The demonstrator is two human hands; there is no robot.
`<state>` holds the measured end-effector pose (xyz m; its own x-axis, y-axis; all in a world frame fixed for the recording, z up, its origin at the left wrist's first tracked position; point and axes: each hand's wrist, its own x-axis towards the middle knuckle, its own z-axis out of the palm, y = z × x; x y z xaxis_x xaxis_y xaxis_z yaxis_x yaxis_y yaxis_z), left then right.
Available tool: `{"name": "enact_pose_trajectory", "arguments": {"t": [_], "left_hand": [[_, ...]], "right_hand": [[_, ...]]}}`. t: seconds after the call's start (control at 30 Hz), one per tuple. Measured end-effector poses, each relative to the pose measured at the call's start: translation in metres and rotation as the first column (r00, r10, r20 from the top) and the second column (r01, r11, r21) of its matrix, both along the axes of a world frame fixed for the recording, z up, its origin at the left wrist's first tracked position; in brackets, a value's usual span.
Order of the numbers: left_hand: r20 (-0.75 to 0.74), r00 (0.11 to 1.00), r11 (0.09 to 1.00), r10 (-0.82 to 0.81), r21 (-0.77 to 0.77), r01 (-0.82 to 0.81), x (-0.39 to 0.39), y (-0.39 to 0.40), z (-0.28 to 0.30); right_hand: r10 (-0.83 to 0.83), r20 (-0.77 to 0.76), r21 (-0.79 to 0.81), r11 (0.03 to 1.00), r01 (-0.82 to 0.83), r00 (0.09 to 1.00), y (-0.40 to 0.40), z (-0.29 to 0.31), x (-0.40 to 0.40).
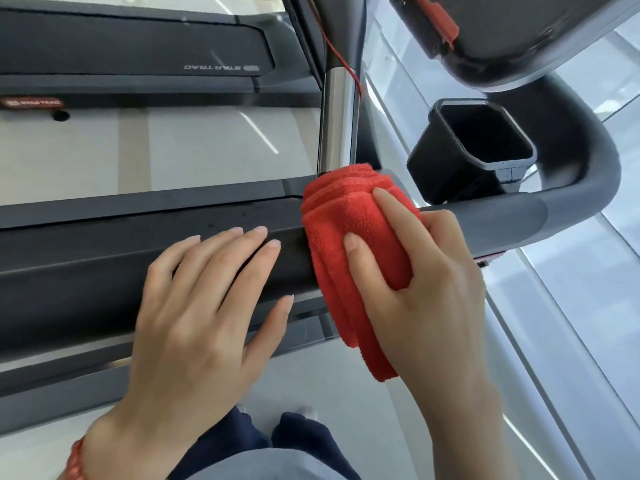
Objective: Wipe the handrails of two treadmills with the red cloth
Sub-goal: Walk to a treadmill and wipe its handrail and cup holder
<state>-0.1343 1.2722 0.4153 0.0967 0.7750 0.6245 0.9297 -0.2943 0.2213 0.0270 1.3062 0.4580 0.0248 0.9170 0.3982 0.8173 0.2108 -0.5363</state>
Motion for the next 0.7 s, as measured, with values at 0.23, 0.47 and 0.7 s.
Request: {"name": "enact_pose_trajectory", "arguments": {"t": [0.23,0.47,0.7], "left_hand": [[-0.005,1.000,0.999,-0.022,-0.031,0.022,0.028,0.010,0.004],[-0.065,0.997,0.999,0.030,-0.012,-0.030,0.036,0.014,-0.001],[-0.037,0.994,0.995,0.101,0.016,-0.100,0.047,0.015,-0.003]], "right_hand": [[0.015,-0.073,-0.033,0.999,-0.017,0.997,0.010,0.000,0.026],[0.010,-0.019,0.010,1.000,-0.010,1.000,0.011,-0.001,0.031],[0.088,-0.082,0.016,0.996,-0.087,0.993,0.020,-0.004,0.054]]}}
